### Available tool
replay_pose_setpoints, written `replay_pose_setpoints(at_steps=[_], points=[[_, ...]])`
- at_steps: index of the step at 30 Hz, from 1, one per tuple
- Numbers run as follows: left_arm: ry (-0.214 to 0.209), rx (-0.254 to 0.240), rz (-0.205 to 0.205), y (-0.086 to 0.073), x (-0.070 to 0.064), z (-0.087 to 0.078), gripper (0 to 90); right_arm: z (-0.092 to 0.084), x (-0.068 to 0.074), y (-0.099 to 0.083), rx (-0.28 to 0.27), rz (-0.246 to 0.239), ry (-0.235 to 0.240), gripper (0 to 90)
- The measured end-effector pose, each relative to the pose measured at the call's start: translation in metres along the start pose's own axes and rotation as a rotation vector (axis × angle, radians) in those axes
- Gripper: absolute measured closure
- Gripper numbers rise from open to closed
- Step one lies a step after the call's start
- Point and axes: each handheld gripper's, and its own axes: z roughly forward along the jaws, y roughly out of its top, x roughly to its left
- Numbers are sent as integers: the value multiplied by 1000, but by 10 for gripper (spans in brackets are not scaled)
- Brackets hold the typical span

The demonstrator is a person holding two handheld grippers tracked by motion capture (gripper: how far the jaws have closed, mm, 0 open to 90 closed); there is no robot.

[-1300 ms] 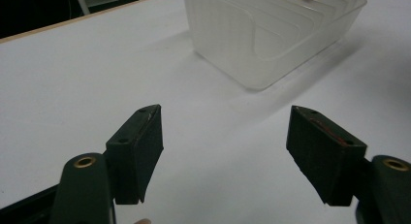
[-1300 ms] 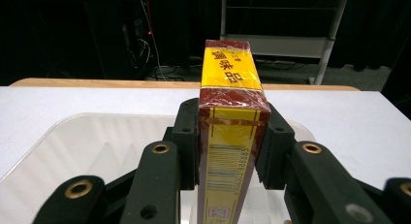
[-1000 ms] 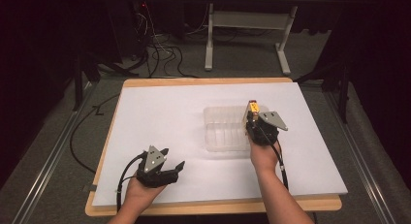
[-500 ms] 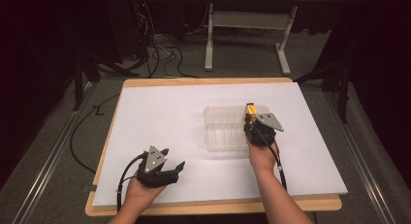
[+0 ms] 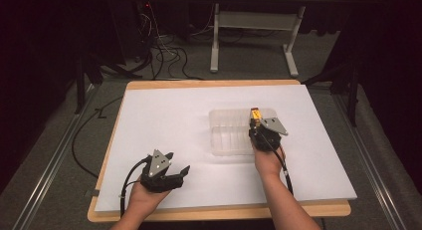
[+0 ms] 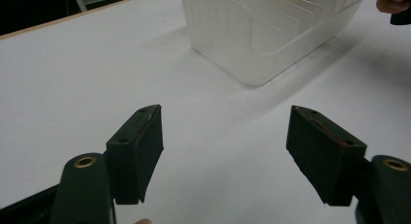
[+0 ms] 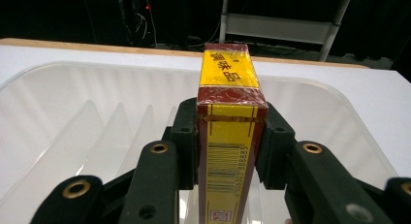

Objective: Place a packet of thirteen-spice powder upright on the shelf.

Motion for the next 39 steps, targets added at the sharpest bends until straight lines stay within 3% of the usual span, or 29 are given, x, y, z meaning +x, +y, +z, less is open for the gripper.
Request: replay_pose_setpoints(at_steps=[7, 14, 20, 24, 30, 35, 36, 37, 39], points=[[0, -2, -2, 0, 1, -1, 300, -1, 0, -4, 9, -7, 15, 634], [-3, -1, -2, 0, 0, -1, 298, -8, 2, -3, 32, -47, 72, 451], [-3, -8, -7, 0, 0, -1, 295, -24, -2, -2, 46, -62, 167, 298], [-3, -11, -13, 0, 2, -2, 292, -41, -9, 0, 29, -79, 215, 245], [-6, -23, -20, -1, 5, -2, 291, -66, -30, -5, 31, -58, 347, 151], [-8, -18, -45, -3, 10, -1, 291, -87, -59, -21, 6, -72, 348, 139], [-8, -18, -45, -3, 10, -1, 291, -87, -59, -21, 6, -72, 348, 139], [-9, -16, -60, -4, 12, 0, 291, -94, -74, -29, 3, -64, 337, 125], [-7, -11, -65, -4, 13, 1, 291, -100, -89, -41, -30, -50, 301, 124]])
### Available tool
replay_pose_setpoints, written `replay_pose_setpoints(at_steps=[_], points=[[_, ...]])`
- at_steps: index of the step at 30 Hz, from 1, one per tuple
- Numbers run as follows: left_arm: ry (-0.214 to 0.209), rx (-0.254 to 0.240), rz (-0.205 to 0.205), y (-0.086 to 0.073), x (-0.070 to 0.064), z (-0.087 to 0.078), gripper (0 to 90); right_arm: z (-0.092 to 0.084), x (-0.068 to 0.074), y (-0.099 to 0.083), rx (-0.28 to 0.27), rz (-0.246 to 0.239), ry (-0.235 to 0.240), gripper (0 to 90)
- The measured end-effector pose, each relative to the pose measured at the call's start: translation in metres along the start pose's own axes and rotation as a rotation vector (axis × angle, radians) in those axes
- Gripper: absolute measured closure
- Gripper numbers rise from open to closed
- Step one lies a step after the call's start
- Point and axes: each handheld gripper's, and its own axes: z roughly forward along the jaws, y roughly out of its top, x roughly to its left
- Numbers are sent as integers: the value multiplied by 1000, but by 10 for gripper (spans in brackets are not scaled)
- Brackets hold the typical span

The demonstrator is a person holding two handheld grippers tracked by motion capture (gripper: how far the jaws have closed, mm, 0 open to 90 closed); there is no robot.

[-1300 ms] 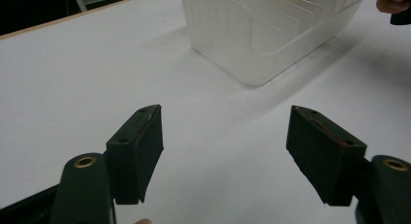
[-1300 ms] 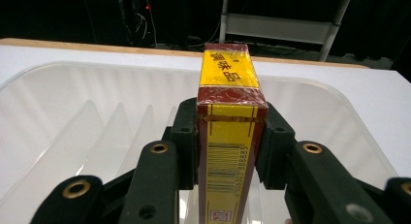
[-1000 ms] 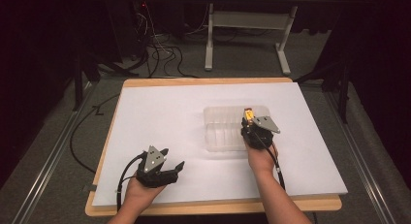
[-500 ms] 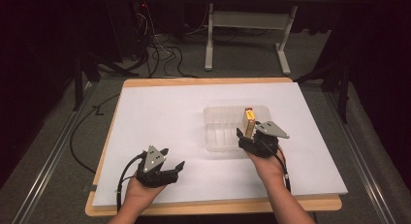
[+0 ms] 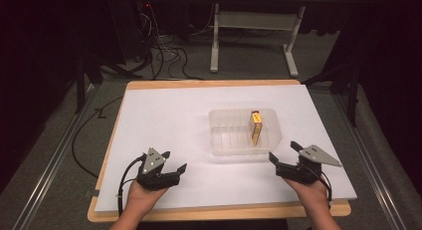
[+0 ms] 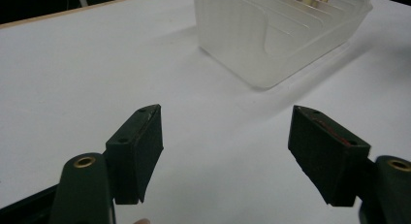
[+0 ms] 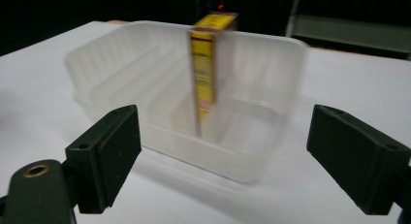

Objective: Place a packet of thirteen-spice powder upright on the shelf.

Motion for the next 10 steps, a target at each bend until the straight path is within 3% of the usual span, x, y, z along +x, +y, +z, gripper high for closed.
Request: replay_pose_setpoints(at_steps=[2, 4, 10], points=[[5, 6, -5, 0, 1, 3, 291, -5, -11, -10, -8, 48, -5, 121], [8, 13, -14, 0, 1, 5, 291, -5, -18, -16, 12, 59, -9, 121], [11, 18, -8, 0, -4, 8, 290, -3, -19, -18, 10, 58, -12, 121]])
